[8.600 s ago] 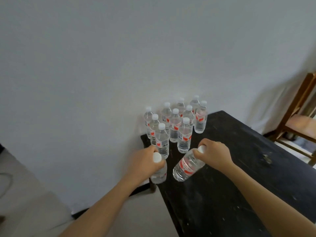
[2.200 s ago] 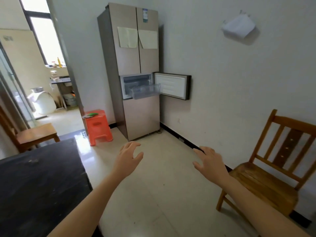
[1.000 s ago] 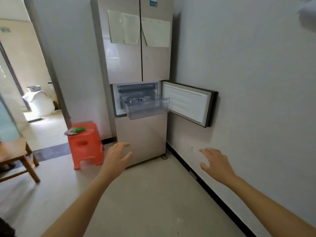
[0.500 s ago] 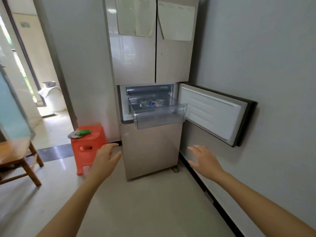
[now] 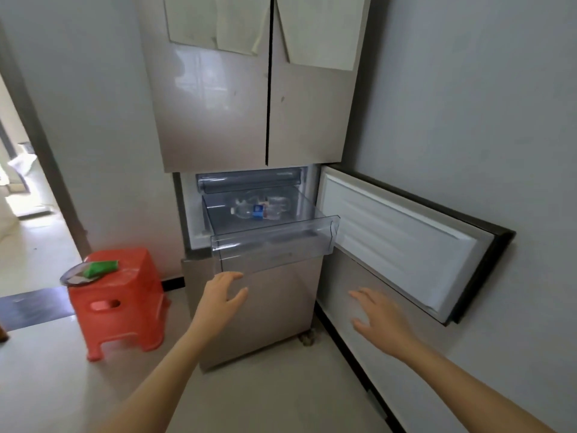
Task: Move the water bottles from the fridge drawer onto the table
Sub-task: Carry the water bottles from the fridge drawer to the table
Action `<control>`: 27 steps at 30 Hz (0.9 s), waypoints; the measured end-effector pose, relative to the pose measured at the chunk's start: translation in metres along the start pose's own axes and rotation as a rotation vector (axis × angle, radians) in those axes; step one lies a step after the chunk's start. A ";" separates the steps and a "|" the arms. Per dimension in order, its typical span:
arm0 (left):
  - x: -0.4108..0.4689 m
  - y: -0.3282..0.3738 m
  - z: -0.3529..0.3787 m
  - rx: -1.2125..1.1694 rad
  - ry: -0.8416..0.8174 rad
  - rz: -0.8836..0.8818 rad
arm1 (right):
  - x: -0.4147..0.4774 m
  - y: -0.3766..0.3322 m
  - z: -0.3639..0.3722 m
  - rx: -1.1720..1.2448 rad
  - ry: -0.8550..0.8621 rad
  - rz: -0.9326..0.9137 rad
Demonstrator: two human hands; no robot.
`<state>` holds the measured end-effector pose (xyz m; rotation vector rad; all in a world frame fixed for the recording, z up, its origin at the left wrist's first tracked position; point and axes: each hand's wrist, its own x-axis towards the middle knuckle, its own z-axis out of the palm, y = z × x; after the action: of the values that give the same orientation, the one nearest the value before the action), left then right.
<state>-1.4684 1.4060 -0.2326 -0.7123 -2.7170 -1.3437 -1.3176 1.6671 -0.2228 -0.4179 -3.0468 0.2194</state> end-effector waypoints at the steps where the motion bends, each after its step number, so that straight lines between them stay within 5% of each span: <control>1: 0.014 0.000 0.009 -0.001 -0.006 -0.010 | 0.013 0.010 0.000 0.019 0.001 0.009; 11: 0.145 0.033 0.064 0.028 0.092 0.027 | 0.176 0.076 -0.020 0.253 0.186 -0.041; 27: 0.253 0.010 0.093 0.092 0.274 -0.162 | 0.372 0.057 0.005 0.393 0.090 -0.354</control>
<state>-1.6745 1.5792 -0.2274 -0.2816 -2.6388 -1.2296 -1.6608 1.8220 -0.2217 0.1304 -2.8235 0.7321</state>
